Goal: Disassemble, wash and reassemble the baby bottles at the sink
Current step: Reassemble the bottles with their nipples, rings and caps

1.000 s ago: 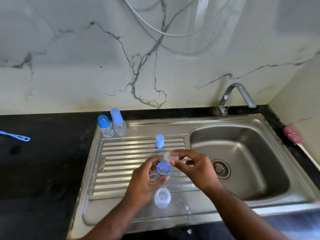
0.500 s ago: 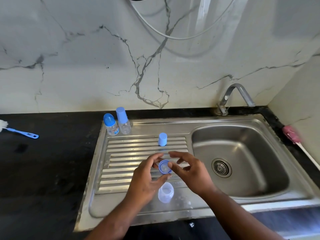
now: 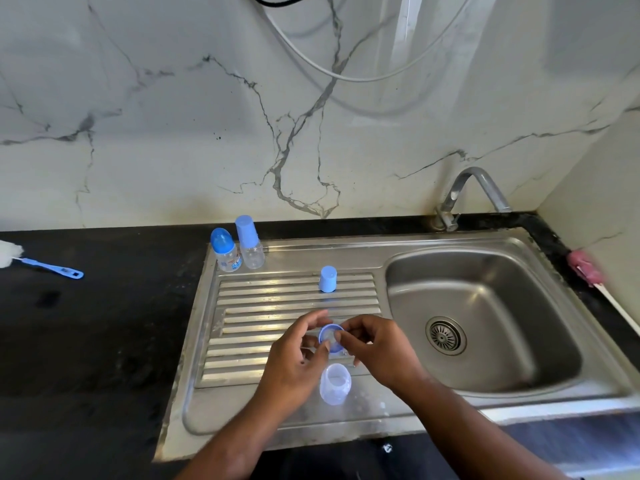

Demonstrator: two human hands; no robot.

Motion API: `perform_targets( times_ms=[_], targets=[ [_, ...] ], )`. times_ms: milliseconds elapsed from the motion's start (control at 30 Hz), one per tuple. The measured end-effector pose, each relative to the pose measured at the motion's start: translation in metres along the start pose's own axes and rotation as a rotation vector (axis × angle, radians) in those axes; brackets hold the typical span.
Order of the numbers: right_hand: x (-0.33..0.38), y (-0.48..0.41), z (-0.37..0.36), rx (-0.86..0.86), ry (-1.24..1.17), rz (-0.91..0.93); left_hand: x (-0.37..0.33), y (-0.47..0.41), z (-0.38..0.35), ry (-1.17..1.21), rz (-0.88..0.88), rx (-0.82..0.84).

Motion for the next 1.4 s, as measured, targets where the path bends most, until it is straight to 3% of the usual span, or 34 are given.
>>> perform_targets(
  times_ms=[133,333,567,700,867,1033,1167,1400],
  targets=[
    [0.001,0.001,0.003,-0.036,-0.049,0.061,0.0,-0.001,0.002,0.206,0.128,0.021],
    [0.008,0.007,0.002,0.041,-0.21,0.093,-0.003,-0.002,-0.002,0.666,0.304,0.162],
    [0.012,0.006,0.007,-0.018,-0.154,0.061,-0.007,0.0,-0.001,0.634,0.316,0.217],
    [0.012,0.005,0.006,-0.05,-0.002,0.076,-0.009,0.001,-0.001,0.444,0.179,0.159],
    [0.019,0.009,-0.002,-0.155,0.166,0.34,-0.011,-0.004,-0.002,0.524,0.184,0.066],
    [0.027,-0.003,0.018,-0.087,0.062,0.15,-0.015,-0.004,-0.001,0.56,0.175,0.136],
    [0.036,-0.011,0.03,-0.035,0.006,0.148,-0.023,-0.007,0.004,0.585,0.15,0.179],
    [0.031,-0.001,0.01,-0.197,0.349,0.547,-0.025,-0.014,-0.004,0.575,0.18,0.019]
  ],
)
Point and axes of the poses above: each hand's wrist, its own y-axis away from the middle knuckle, its own z-axis out of the back of the hand, x = y × z, the point moved 2 cm from there along -y, towards the middle knuckle, and after that the axes turned 9 degrees about z, right-handed, at the moved point
